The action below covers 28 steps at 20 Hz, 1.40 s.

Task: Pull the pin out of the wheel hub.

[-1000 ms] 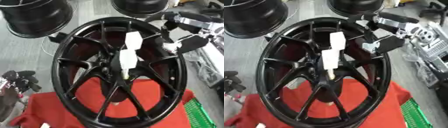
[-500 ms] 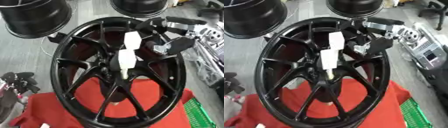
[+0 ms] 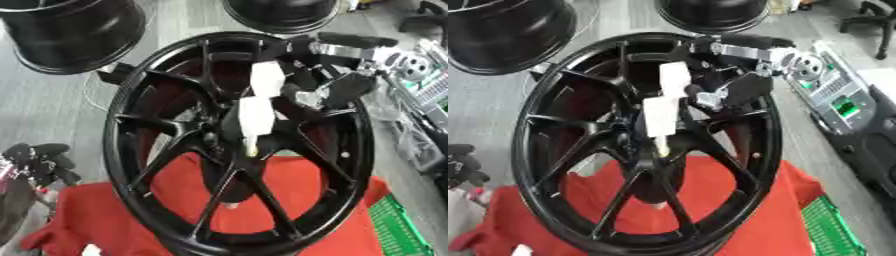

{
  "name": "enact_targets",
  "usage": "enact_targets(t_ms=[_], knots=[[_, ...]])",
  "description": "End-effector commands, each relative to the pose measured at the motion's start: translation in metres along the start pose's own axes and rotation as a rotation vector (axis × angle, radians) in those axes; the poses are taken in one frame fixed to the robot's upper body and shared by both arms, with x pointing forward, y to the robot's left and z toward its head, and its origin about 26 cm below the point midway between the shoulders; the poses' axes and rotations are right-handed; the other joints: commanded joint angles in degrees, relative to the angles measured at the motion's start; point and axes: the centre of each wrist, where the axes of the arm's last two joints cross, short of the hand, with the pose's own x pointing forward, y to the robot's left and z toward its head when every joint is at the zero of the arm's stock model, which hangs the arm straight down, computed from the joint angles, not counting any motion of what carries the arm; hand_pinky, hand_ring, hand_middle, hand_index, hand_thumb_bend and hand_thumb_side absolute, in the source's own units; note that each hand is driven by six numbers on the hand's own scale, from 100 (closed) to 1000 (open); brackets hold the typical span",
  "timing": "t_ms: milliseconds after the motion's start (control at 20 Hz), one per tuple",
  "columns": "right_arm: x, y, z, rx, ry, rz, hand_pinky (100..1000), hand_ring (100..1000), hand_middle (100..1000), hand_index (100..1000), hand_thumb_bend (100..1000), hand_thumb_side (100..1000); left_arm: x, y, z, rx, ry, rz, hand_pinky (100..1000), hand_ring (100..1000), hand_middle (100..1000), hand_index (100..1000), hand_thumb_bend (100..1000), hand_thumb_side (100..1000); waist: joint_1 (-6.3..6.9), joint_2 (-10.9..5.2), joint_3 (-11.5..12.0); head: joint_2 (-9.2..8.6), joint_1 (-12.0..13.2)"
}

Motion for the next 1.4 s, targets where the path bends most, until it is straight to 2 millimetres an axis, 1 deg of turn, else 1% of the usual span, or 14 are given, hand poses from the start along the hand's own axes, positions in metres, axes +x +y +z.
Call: enact_targets(t_ms=[50,200,650,700,1050,1150,1200,1250,1300,1400], knots=[[0.005,-0.010,0.001,-0.010,-0.001,0.034,359,386,890,944,100,411,0.004,0.000,-0.001,-0.010,-0.012,-0.007,640,466,541,765,138,962,-0.25,-1.29,0.1,0.05,-0.2],[0.006,-0.009,-0.002,-0.001,-0.002,0.037,357,384,887,943,100,429,0.004,0.000,-0.001,-0.012,-0.010,-0.007,641,466,541,765,138,962,-0.39,-1.35,0.2,0.17,-0.2],[0.007,-0.009,-0.004,0.011,0.002,0.047,356,384,887,943,100,426,0.004,0.000,-0.001,-0.014,-0.009,-0.006,641,466,541,765,138,962,-0.48,-1.41,0.4,0.24,-0.2],[0.006,-0.008,-0.004,0.015,0.009,0.047,342,372,854,915,100,435,0.004,0.000,-0.002,-0.014,-0.010,-0.006,641,465,541,765,139,961,-0.55,-1.40,0.6,0.22,-0.1],[-0.006,-0.005,-0.003,0.042,0.080,0.068,330,361,820,893,100,456,0.005,0.001,-0.003,-0.018,-0.015,-0.005,641,464,542,765,139,960,-0.73,-1.32,1.1,0.15,-0.2],[-0.007,-0.005,-0.002,0.043,0.089,0.072,313,349,781,863,100,419,0.005,0.001,-0.003,-0.019,-0.016,-0.005,641,464,542,765,139,960,-0.72,-1.32,1.1,0.17,-0.2],[-0.008,-0.005,-0.002,0.042,0.090,0.075,303,342,755,837,100,371,0.005,0.001,-0.003,-0.020,-0.016,-0.005,641,464,542,765,139,959,-0.71,-1.32,1.1,0.18,-0.2],[-0.008,-0.005,-0.002,0.038,0.090,0.076,297,338,740,822,100,347,0.005,0.001,-0.003,-0.020,-0.016,-0.005,641,464,542,765,139,959,-0.70,-1.33,1.1,0.21,-0.2],[-0.009,-0.005,-0.002,0.033,0.088,0.077,282,328,702,785,100,282,0.005,0.001,-0.004,-0.020,-0.017,-0.004,641,464,542,765,139,959,-0.69,-1.34,1.2,0.23,-0.2],[-0.009,-0.005,-0.002,0.021,0.082,0.078,269,320,666,749,100,212,0.006,0.001,-0.004,-0.022,-0.018,-0.004,641,464,543,765,138,959,-0.67,-1.37,1.2,0.24,-0.2]])
